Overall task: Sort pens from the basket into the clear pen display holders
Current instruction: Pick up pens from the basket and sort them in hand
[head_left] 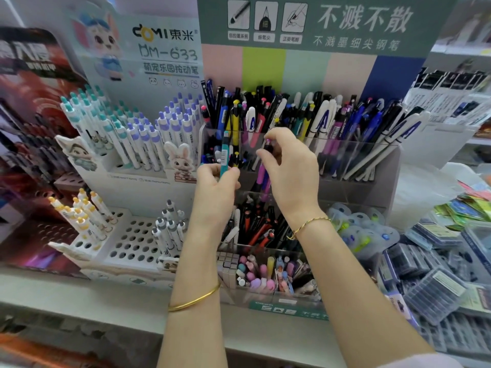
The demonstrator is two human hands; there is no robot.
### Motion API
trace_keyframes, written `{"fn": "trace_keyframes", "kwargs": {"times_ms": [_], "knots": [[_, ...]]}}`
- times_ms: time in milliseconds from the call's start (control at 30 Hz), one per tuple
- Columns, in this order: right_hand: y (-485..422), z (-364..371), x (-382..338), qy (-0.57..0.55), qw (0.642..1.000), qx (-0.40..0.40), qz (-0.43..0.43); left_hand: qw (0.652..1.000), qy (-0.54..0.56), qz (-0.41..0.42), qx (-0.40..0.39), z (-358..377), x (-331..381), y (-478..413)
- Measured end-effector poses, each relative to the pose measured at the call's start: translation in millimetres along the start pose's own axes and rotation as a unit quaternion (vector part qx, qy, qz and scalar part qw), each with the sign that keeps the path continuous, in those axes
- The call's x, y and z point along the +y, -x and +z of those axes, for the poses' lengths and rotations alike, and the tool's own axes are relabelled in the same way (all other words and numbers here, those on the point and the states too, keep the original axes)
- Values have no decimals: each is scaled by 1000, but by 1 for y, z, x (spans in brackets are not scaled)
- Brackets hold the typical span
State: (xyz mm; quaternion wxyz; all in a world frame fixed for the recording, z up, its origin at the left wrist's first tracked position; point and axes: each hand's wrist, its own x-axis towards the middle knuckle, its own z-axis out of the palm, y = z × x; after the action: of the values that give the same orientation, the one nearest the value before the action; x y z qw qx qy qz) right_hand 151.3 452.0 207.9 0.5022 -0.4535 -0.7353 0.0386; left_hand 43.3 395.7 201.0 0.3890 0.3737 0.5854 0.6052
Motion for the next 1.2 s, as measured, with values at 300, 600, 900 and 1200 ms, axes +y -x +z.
{"fn": "trace_keyframes", "kwargs": {"times_ms": [300,600,900,1200], "knots": [[9,-5,7,15,998,30,53,999,-36,12,-33,-2,-2,2],[0,-14,-11,-179,979,4,100,990,-103,80,-58,-2,-3,4],[10,3,0,45,999,-3,4,997,-30,75,21,-6,1,4],[22,-9,6,4,998,51,43,998,1,51,30,-7,-4,12]]}}
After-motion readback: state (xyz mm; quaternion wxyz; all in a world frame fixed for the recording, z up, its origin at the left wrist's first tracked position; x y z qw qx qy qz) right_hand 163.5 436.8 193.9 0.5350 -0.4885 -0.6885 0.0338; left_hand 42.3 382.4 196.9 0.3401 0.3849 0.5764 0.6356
